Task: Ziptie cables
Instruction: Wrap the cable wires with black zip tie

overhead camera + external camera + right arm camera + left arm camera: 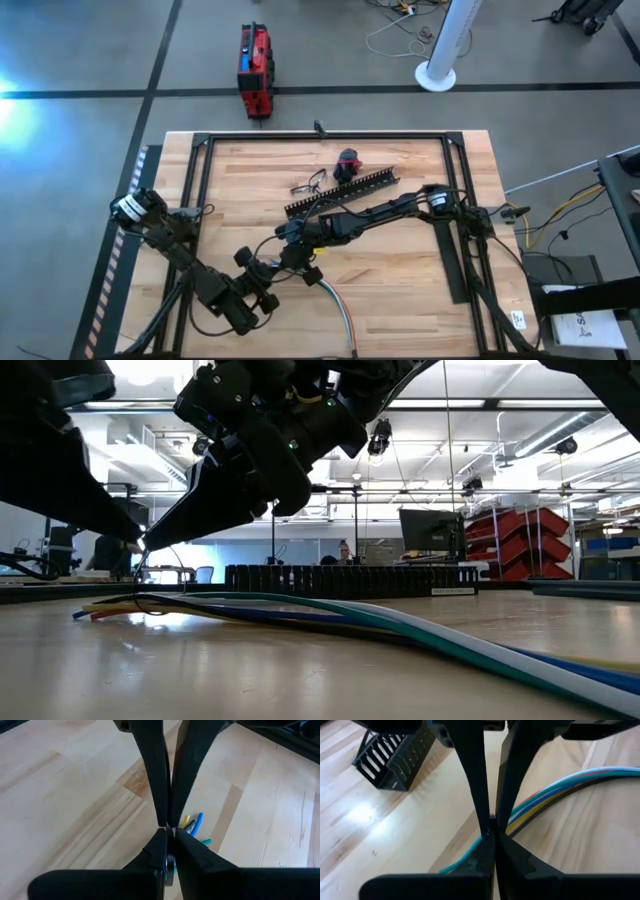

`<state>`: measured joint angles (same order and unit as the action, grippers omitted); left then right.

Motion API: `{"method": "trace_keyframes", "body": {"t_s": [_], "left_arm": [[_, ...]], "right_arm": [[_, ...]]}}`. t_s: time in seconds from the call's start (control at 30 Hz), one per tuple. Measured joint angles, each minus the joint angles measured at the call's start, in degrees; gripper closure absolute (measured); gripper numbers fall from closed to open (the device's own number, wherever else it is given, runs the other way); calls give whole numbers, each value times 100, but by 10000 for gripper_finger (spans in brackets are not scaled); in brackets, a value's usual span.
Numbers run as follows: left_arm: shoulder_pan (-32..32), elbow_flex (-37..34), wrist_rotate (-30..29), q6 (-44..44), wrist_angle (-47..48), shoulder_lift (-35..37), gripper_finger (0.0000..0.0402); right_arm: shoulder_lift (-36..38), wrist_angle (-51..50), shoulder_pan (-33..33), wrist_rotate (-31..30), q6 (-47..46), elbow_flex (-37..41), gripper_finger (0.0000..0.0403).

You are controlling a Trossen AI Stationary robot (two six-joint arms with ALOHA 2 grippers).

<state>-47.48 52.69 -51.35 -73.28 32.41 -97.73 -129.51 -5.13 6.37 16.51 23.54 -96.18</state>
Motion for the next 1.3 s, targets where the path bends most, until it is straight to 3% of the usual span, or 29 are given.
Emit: {"method": "trace_keyframes", "body": {"t_s": [0.73,1.3], "left_arm": [[-481,0,44,-855,299,0,401],[-1514,0,287,-3431,1891,-59,401]], "right_arm": [[2,-11,-2,-5,-5,-7,394],[-189,27,-9,-33,-43,-9,394]]}}
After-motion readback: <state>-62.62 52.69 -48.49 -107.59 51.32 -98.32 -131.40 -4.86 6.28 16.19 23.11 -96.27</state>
